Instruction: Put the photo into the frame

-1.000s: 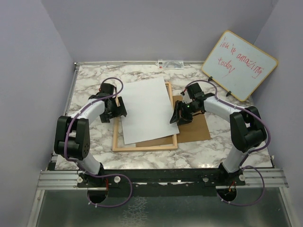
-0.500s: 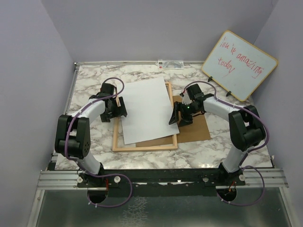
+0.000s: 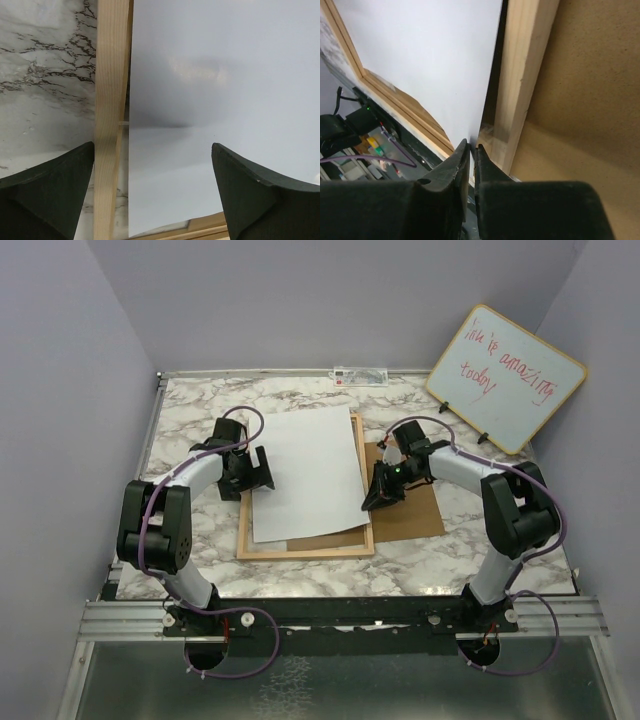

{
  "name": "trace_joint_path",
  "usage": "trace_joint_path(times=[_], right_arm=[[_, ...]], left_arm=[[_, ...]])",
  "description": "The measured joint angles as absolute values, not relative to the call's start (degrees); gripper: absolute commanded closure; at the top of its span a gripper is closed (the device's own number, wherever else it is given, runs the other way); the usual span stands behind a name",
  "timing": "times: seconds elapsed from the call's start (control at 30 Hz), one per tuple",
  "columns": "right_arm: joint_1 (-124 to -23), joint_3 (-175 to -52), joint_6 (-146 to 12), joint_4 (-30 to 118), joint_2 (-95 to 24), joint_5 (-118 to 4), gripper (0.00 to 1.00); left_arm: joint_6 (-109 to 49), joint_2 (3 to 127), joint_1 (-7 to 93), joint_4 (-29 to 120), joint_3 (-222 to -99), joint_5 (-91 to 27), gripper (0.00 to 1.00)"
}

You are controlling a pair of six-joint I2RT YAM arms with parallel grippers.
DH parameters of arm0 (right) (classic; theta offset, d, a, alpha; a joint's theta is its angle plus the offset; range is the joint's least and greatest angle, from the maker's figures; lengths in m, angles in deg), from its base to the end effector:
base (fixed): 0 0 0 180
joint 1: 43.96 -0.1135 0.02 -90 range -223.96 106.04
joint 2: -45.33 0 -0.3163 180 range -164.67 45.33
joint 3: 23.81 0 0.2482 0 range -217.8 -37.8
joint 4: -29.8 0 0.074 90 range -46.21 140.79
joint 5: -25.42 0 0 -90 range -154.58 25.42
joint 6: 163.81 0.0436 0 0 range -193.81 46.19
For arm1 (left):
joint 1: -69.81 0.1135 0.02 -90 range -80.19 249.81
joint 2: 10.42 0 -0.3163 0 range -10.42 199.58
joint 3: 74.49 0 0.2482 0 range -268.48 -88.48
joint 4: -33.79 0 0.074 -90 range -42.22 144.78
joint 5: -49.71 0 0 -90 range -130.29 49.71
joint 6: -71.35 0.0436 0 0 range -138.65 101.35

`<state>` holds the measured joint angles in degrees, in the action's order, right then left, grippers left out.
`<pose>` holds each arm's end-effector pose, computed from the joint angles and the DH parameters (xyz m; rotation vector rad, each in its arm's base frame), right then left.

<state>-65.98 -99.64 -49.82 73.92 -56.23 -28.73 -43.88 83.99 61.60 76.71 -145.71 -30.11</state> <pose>0.3099 0.1529 0.2130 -0.1160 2.8820 1.0573 0.3154 -0.0533 0.2242 -0.3576 2.7423 -0.4042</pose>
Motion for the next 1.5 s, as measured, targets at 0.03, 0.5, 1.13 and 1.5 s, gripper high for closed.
trace_joint_path(times=[0.03,0.5,1.13,1.5], right_arm=[[-65.98,-99.55,-49.84,73.92,-56.19,-28.16,0.88],[-65.98,-95.99,-47.20,69.00,-55.38,-19.57,0.87],[-65.87,-93.04,-54.12,76.28,-53.98,-19.33,0.99],[-65.87,-96.47,-59.37,81.02,-54.37,-20.82,0.99]], left_arm=[[-43.97,83.99,61.60,76.62,-145.71,-29.76,0.01],[-45.74,83.99,61.93,75.60,-145.64,-23.80,0.01],[-46.57,83.97,62.36,74.39,-145.25,-24.26,0.01],[-46.41,83.91,62.89,74.42,-145.64,-25.81,0.01]])
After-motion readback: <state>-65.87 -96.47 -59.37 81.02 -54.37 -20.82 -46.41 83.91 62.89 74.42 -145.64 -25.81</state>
